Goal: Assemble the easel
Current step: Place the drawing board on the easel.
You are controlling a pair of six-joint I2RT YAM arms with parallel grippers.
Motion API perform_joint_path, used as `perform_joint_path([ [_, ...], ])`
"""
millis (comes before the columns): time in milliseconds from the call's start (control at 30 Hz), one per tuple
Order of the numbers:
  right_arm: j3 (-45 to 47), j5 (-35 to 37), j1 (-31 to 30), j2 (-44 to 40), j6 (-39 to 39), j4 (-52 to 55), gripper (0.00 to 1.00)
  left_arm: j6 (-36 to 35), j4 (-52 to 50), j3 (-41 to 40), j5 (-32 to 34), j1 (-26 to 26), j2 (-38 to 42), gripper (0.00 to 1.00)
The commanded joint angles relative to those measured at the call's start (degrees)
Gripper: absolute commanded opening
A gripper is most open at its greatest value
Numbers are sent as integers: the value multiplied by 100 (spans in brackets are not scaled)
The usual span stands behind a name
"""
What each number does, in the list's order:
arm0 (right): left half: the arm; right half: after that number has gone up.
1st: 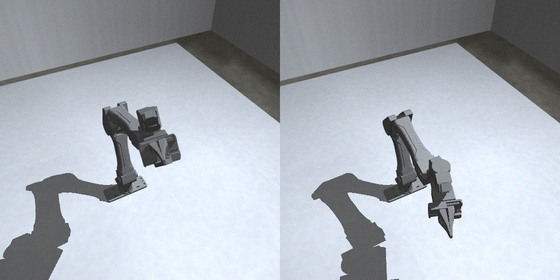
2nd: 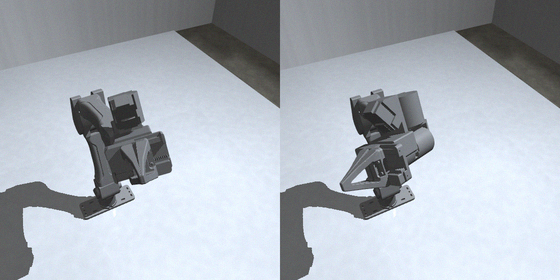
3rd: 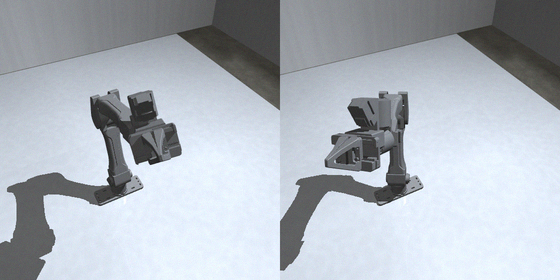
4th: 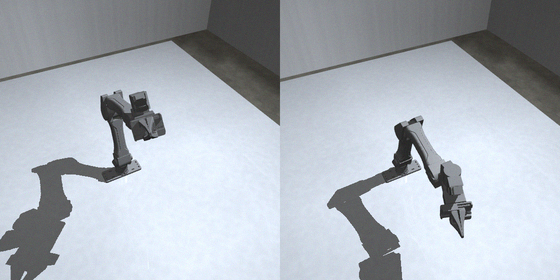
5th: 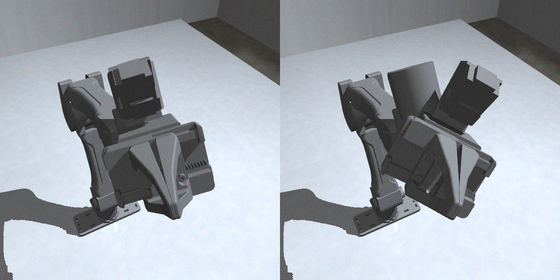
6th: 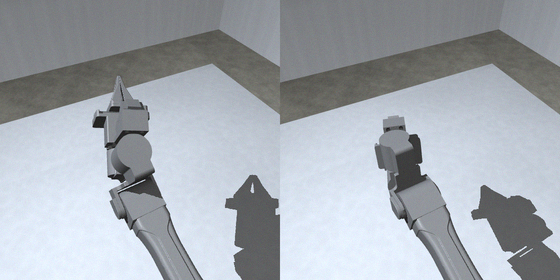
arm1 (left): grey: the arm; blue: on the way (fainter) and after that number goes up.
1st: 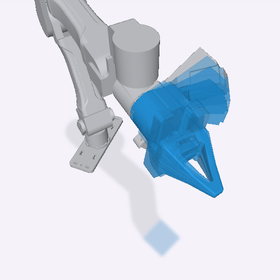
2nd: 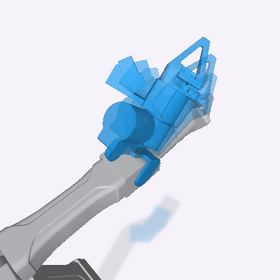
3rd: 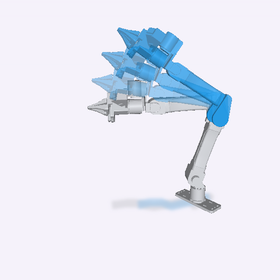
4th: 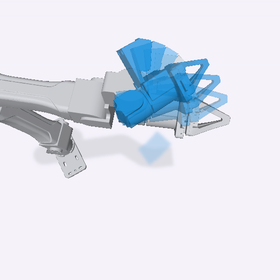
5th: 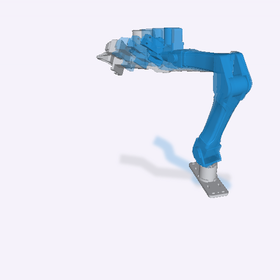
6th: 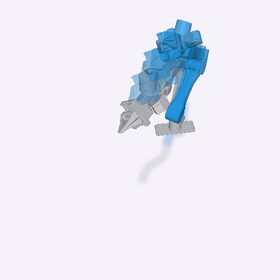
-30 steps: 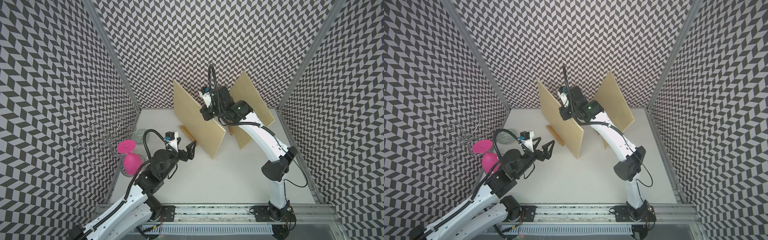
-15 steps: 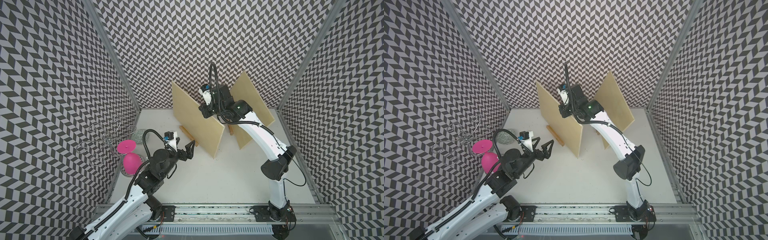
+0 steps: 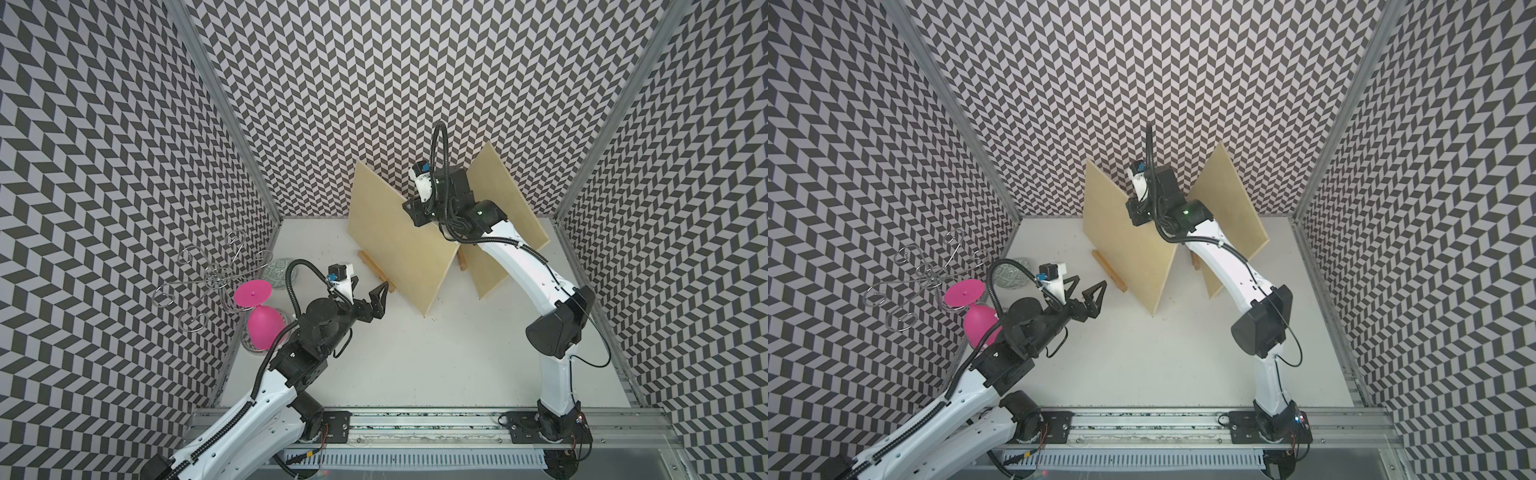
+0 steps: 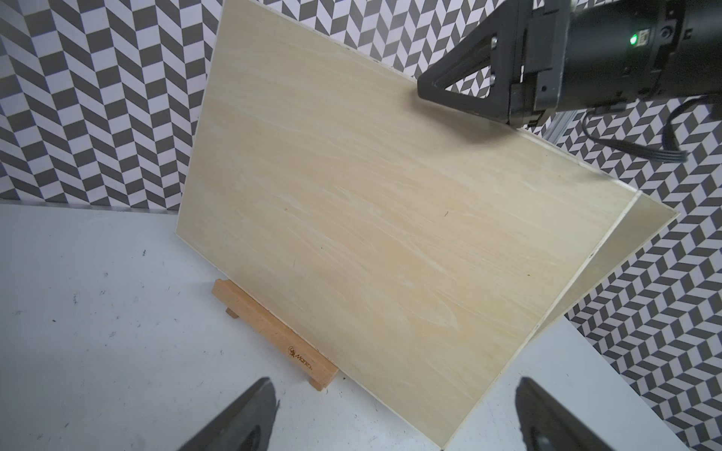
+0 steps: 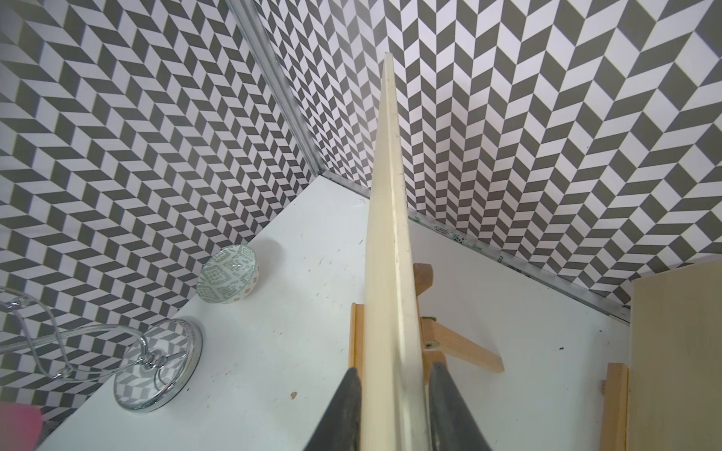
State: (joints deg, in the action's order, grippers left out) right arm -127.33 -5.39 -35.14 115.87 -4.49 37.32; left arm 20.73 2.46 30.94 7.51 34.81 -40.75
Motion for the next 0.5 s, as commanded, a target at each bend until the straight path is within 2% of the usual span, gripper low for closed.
perform_joint_path([
  [0,90,-34,-59,-217,-3,-357,36,133,174,-96,-97,-60,25,95],
  [67,84,68,-38,-286,7,-380,42,142,178,-97,-129,-84,-13,95],
  [233,259,124,-15,-694,21,-611,50,120,192,-106,-144,-158,-90,95],
  [467,1183,207,22,-1858,-5,-1207,63,65,155,-131,-101,-363,-168,96],
])
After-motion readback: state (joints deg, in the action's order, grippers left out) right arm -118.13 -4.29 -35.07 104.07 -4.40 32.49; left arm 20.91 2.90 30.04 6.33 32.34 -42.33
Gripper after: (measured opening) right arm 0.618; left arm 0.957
